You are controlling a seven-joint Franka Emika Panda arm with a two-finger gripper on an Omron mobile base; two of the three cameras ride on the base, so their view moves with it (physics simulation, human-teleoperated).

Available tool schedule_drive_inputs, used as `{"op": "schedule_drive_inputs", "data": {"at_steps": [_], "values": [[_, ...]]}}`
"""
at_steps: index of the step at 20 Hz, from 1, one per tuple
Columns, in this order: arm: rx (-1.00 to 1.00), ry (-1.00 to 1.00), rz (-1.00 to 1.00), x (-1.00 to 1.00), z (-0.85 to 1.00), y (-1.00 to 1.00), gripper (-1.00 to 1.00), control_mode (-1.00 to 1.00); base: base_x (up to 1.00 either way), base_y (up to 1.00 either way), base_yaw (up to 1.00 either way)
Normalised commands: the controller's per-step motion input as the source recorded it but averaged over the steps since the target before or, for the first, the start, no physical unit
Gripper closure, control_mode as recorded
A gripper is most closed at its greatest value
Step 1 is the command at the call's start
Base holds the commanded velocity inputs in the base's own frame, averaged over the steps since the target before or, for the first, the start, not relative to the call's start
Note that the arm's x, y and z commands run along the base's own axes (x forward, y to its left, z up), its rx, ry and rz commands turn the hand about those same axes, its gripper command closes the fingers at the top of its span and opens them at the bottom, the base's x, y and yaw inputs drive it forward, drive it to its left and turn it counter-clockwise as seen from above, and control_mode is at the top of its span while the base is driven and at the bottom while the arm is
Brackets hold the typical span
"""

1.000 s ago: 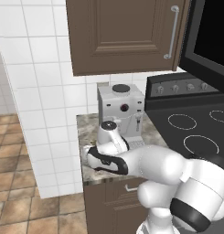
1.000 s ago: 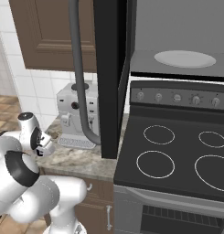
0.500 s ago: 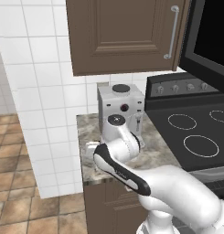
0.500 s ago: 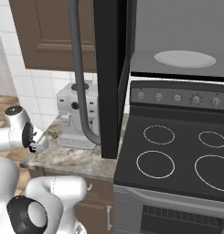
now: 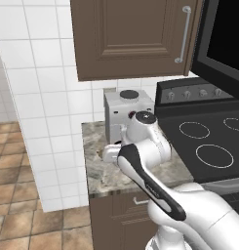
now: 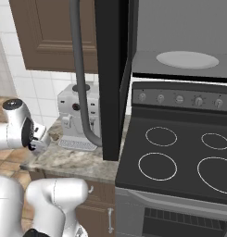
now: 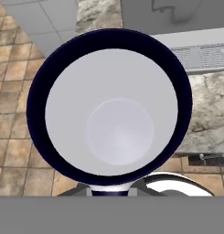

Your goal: Pick the mug from the counter and place it inside the microwave. Then close the microwave.

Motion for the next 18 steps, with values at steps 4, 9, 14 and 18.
{"op": "schedule_drive_inputs", "data": {"at_steps": [4, 9, 14, 18], "values": [[0.00, 0.00, 0.07, -0.16, 0.17, -0.64, 1.00, -1.00, 0.00, 0.00, 0.00], [0.00, 0.00, 0.03, -0.13, 0.29, -0.69, 1.00, -1.00, 0.00, 0.00, 0.00], [-0.01, 0.00, 0.01, -0.17, 0.37, -0.44, 1.00, -1.00, 0.00, 0.00, 0.00], [-0.03, 0.00, 0.00, -0.12, 0.33, -0.21, 1.00, -1.00, 0.00, 0.00, 0.00]]}}
